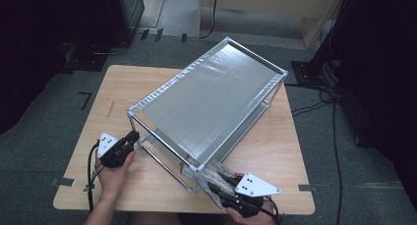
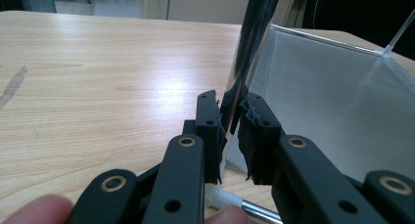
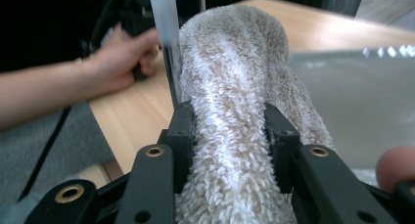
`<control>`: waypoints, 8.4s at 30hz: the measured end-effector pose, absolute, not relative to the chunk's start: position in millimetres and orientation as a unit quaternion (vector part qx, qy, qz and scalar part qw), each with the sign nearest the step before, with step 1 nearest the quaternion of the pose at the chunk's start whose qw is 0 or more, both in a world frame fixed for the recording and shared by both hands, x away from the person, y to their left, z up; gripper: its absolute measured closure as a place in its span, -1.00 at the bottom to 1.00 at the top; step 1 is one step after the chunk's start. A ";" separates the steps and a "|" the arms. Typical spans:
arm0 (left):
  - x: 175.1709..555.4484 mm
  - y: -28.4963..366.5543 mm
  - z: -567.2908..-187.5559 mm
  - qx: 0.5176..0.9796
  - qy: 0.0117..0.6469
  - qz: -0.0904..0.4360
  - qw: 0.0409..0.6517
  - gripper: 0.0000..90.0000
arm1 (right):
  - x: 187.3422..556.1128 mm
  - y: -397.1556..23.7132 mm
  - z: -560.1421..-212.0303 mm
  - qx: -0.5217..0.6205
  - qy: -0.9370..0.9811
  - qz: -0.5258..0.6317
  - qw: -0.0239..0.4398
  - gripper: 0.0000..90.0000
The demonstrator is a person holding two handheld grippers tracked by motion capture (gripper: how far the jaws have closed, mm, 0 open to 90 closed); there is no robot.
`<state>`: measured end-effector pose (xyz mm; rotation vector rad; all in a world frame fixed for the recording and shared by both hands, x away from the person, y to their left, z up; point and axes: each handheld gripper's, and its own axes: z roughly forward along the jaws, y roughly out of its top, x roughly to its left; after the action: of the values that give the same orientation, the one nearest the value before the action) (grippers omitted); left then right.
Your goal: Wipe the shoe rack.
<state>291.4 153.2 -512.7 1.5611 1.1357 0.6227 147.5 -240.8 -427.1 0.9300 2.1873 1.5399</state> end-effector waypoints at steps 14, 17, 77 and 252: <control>291.2 153.2 -512.8 0.652 0.477 0.260 0.529 0.76 | 167.2 -231.4 -482.3 0.348 0.809 0.468 0.071 0.44; 291.5 154.0 -512.7 0.651 0.479 0.260 0.529 0.76 | 172.4 -224.5 -498.1 0.348 0.823 0.444 0.065 0.45; 199.1 151.8 -510.6 0.729 0.418 0.203 0.503 0.78 | 254.8 -282.6 -500.7 0.494 0.751 0.398 0.186 0.51; 167.8 82.4 -481.6 0.713 0.305 0.098 0.624 0.75 | 189.2 -285.3 -508.4 0.542 0.709 0.353 0.281 0.45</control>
<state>167.8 82.4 -481.6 1.6369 0.7008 0.2255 189.2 -285.3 -508.4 1.4535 1.8991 0.9460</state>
